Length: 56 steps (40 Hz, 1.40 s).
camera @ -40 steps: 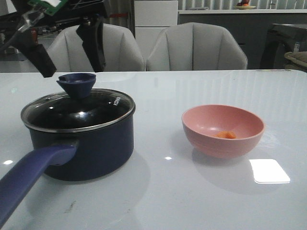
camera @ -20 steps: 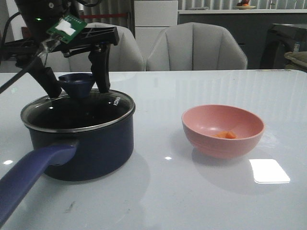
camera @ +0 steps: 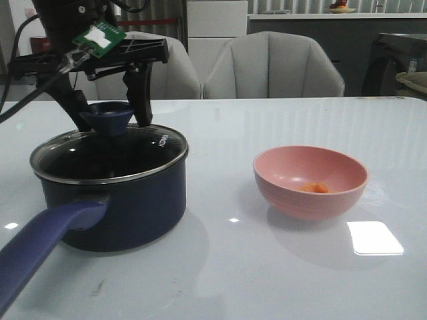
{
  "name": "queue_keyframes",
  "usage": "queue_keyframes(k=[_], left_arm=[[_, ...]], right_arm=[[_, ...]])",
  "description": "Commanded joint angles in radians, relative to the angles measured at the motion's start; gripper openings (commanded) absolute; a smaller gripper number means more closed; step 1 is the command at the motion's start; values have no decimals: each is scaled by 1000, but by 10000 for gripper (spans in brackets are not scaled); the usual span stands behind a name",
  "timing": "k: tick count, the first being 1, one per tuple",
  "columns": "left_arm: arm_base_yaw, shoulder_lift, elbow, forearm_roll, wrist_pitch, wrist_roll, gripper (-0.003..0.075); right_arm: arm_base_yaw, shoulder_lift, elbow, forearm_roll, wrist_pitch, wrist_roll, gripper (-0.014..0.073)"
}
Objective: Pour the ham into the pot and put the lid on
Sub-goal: 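Lower the left gripper onto the blue knob of the glass lid, then grasp the knob and lift the glass lid off the saucepan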
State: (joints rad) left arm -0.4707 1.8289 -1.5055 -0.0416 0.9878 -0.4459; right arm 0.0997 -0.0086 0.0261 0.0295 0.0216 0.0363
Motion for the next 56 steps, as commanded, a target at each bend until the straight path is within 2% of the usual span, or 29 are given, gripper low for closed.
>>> queue_keyframes(k=[1, 8, 14, 34, 56], left_arm=[[-4, -26, -25, -24, -4, -15, 384], [-4, -26, -25, 17, 43, -10, 307], [-4, -26, -28, 22, 50, -10, 272], [-4, -28, -125, 22, 144, 16, 270], [22, -104, -125, 59, 125, 38, 270]], right_arm=[[-6, -20, 10, -1, -90, -2, 143], [-6, -20, 10, -1, -90, -2, 143], [-6, -20, 10, -1, -90, -2, 143], [-6, -20, 10, -1, -90, -2, 143], [-6, -20, 10, -1, -90, -2, 143]])
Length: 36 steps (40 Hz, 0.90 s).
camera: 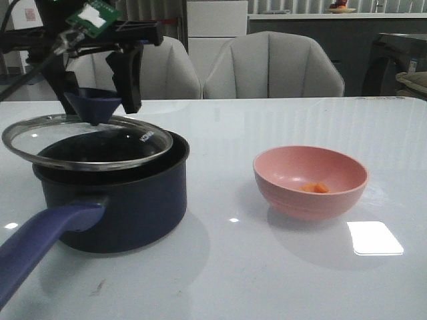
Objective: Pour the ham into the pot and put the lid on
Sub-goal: 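Grasp the knob and lift the glass lid off the saucepan, then set the glass lid down on the table beside the saucepan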
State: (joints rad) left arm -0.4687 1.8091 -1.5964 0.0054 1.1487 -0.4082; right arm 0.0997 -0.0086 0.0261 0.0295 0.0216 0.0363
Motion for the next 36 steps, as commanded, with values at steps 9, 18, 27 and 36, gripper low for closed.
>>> queue_keyframes(k=[9, 18, 27, 36], left_arm=[[119, -177, -14, 12, -24, 39, 270], [311, -314, 139, 9, -59, 112, 270], [521, -407, 382, -109, -219, 245, 270], [626, -394, 589, -205, -424, 327, 270]], right_arm=[[-6, -20, 10, -1, -90, -2, 143], [-6, -20, 10, -1, -90, -2, 143], [-6, -20, 10, -1, -90, -2, 143], [-6, -20, 10, -1, -90, -2, 143]])
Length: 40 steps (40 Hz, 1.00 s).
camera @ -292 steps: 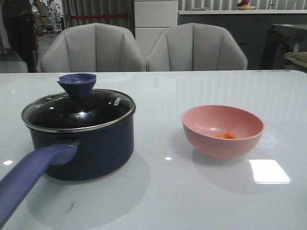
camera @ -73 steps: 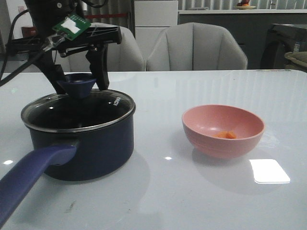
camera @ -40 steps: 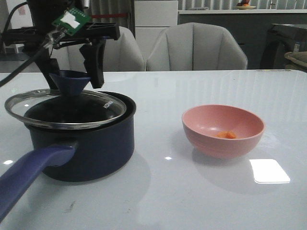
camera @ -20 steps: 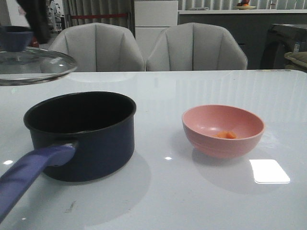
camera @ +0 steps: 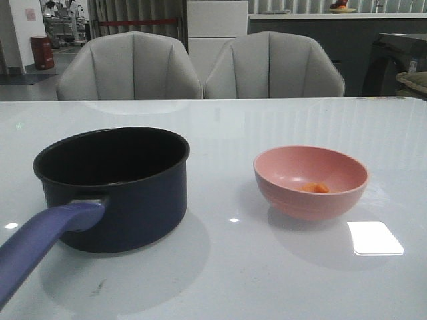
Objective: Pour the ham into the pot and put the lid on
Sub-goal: 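Set the glass lid down on the table beside the saucepan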
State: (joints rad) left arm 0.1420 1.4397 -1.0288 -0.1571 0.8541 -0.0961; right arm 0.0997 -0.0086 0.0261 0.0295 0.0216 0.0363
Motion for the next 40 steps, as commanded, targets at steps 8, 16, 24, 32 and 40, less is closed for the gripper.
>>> queue_keyframes(k=[8, 16, 24, 32, 40], left_arm=[[17, 62, 82, -49, -232, 19, 270], [17, 163, 82, -66, -263, 18, 270], [15, 204, 82, -72, -308, 20, 270], [15, 226, 80, -72, -314, 20, 299], [15, 258, 80, -40, -300, 22, 555]], right_arm=[[-6, -20, 10, -1, -90, -2, 143], [-6, -20, 10, -1, -90, -2, 143], [-6, -20, 10, -1, -90, -2, 143], [-6, -20, 10, -1, -90, -2, 143], [-6, -20, 10, -1, -90, -2, 143]])
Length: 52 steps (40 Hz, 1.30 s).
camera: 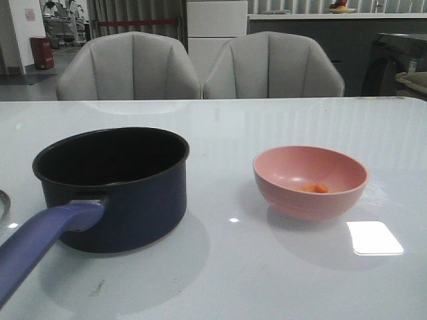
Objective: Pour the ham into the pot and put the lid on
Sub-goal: 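Set the glass lid down on the table beside the saucepan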
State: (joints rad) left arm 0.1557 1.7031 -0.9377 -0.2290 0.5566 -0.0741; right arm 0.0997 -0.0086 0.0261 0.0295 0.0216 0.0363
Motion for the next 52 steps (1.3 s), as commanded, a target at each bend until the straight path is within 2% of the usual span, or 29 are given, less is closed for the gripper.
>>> queue_keyframes(k=[1, 4, 14, 31, 41, 52], left_arm=[[1, -5, -11, 37, -2, 0, 578], [1, -5, -17, 52, 5, 0, 613], [-23, -47, -84, 58, 118, 35, 606], [-97, -310, -75, 99, 158, 37, 606], [-97, -568, 13, 99, 94, 37, 606], [-107, -940, 178, 94, -73, 37, 606]], right_arm=[[-6, -20, 10, -1, -90, -2, 143], [-6, -20, 10, -1, -90, -2, 143], [-6, -20, 10, -1, -90, -2, 143], [-6, -20, 10, -1, -90, -2, 143], [-6, -20, 10, -1, -90, -2, 143], [-6, -20, 10, -1, -90, -2, 143]])
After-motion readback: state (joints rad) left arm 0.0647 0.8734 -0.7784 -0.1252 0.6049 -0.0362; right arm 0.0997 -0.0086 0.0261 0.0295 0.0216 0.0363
